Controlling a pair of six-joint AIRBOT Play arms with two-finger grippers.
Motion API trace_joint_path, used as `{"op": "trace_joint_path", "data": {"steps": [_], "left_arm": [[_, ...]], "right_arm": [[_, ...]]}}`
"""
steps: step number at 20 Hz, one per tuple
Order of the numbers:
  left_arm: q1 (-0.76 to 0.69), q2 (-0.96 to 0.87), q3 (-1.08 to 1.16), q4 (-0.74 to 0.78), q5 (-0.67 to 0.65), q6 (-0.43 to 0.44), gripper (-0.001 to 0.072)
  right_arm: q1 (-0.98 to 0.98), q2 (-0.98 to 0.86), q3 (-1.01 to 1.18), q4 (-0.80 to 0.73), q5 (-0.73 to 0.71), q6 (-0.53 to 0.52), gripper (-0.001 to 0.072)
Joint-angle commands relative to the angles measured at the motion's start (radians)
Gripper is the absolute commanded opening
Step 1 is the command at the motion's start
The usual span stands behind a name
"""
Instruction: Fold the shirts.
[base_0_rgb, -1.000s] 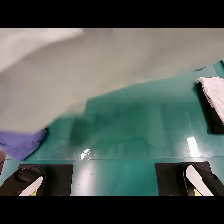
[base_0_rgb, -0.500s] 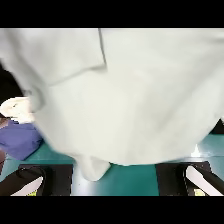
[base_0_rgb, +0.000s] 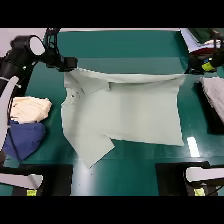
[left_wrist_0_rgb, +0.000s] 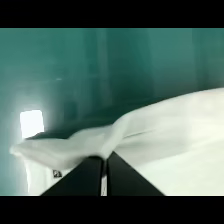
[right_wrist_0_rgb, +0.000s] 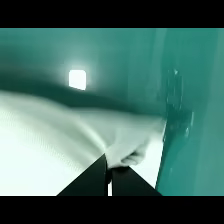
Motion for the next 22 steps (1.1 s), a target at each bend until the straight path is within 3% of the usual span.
{"op": "trace_joint_path", "data": {"steps": [1,3,5,7,10,15,16,17,18,20,22], "left_arm": [[0.084,-0.080,-0.008,-0.176,0.130,0.034,0.0021],[0.126,-0.080,-0.006,-0.258,0.117,0.093,0.0021],[0.171,-0.080,-0.006,-0.340,0.021,0.198,0.0021],[0.201,-0.080,-0.008,-0.341,-0.112,0.243,0.0021],[0.202,-0.080,-0.055,-0.298,-0.203,0.263,0.0022],[0.202,-0.080,-0.245,-0.302,-0.150,0.225,0.0022],[0.202,-0.080,-0.281,-0.301,-0.150,0.215,0.0032],[0.202,-0.080,-0.301,-0.298,-0.153,0.201,0.0326],[0.204,-0.080,-0.304,-0.294,-0.167,0.183,0.0613],[0.201,-0.037,-0.304,-0.286,-0.187,0.176,0.0488],[0.202,0.068,-0.334,-0.242,-0.195,0.168,0.0487]], "right_arm": [[0.012,-0.143,0.113,-0.005,-0.009,0.006,0.0013],[0.012,-0.177,0.173,-0.003,0.006,0.005,0.0013],[0.012,-0.174,0.167,-0.006,0.041,0.004,0.0013],[0.011,-0.141,0.089,-0.015,0.052,-0.004,0.0014],[0.012,-0.080,-0.086,-0.011,0.003,-0.009,0.0014],[0.030,-0.062,-0.291,-0.002,-0.058,0.000,0.0017],[0.031,-0.062,-0.311,0.000,-0.072,0.003,0.0099],[0.030,-0.061,-0.320,0.017,-0.083,0.006,0.0314],[0.028,-0.061,-0.316,0.037,-0.082,0.006,0.0331],[0.018,-0.026,-0.306,0.053,-0.058,0.005,0.0331],[0.017,0.064,-0.333,0.039,-0.054,0.001,0.0331]]}}
